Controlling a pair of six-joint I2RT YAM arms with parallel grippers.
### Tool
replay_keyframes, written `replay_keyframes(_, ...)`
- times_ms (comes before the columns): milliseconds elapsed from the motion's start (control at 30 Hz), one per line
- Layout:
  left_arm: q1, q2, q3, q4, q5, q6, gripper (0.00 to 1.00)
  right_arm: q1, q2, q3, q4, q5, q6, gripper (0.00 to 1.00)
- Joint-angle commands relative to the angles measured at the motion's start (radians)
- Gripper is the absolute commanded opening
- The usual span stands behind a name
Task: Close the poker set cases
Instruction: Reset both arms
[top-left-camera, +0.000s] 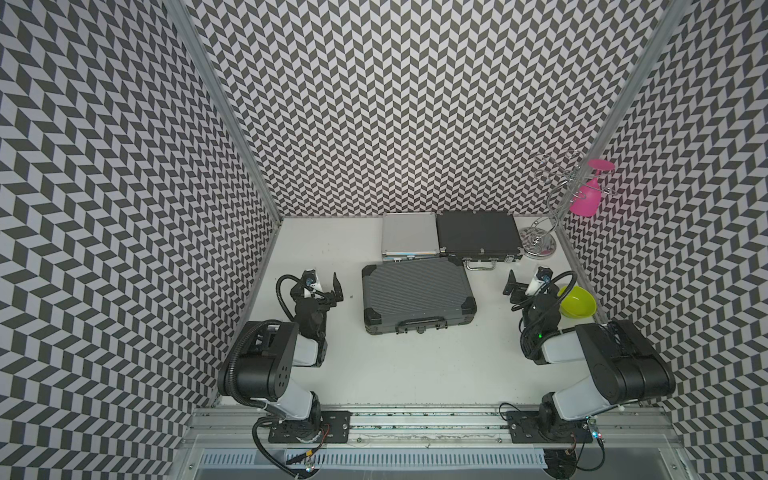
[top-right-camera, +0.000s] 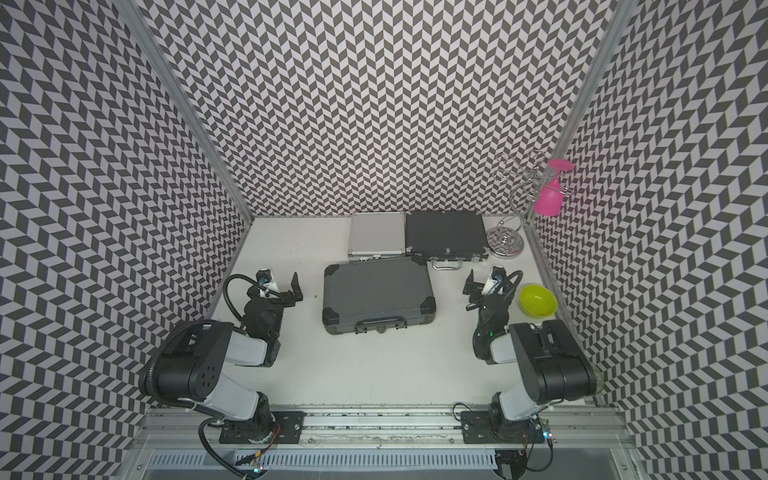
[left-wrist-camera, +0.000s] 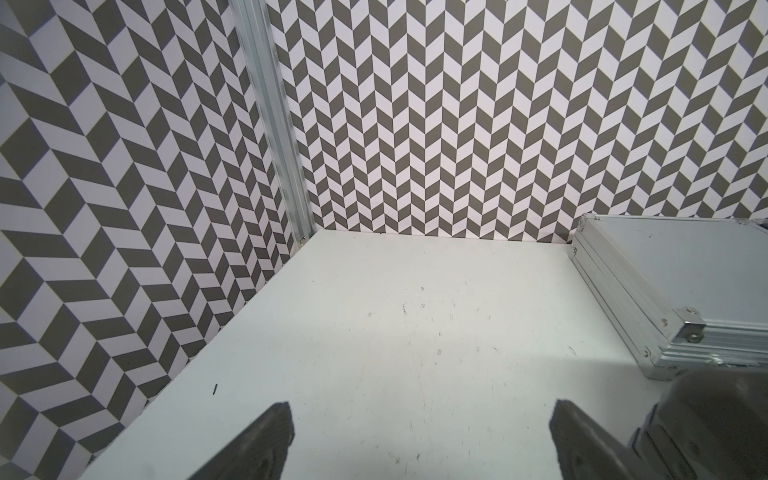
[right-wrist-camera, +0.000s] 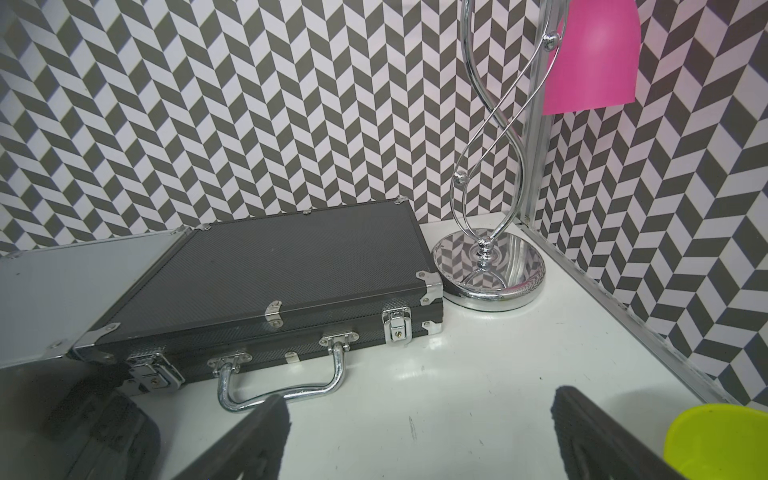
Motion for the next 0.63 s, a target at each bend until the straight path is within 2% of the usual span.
replay_keyframes(0,0.006,-0.008,0.009,0.023,0.003,-0.016,0.99,-0.002,0.008,-0.010,0.120,0.001,-0.009,0.99)
replay_keyframes(600,0.005,-0.008,0.009,0.024,0.003,-0.014,0.99,-0.002,0.005,-0.010,0.119,0.003,-0.005,0.99)
